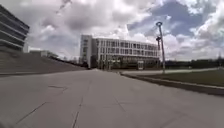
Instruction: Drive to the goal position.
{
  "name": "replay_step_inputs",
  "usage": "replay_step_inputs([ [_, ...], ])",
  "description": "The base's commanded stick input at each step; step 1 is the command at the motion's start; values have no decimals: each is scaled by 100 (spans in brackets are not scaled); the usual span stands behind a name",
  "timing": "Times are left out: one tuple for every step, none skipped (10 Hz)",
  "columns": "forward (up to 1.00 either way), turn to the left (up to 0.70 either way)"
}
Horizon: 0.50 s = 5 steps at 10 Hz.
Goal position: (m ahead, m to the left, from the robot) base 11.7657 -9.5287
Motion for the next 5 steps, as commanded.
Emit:
replay_step_inputs([
  [100, 4],
  [100, 4],
  [100, 4],
  [100, 4],
  [100, 4],
])
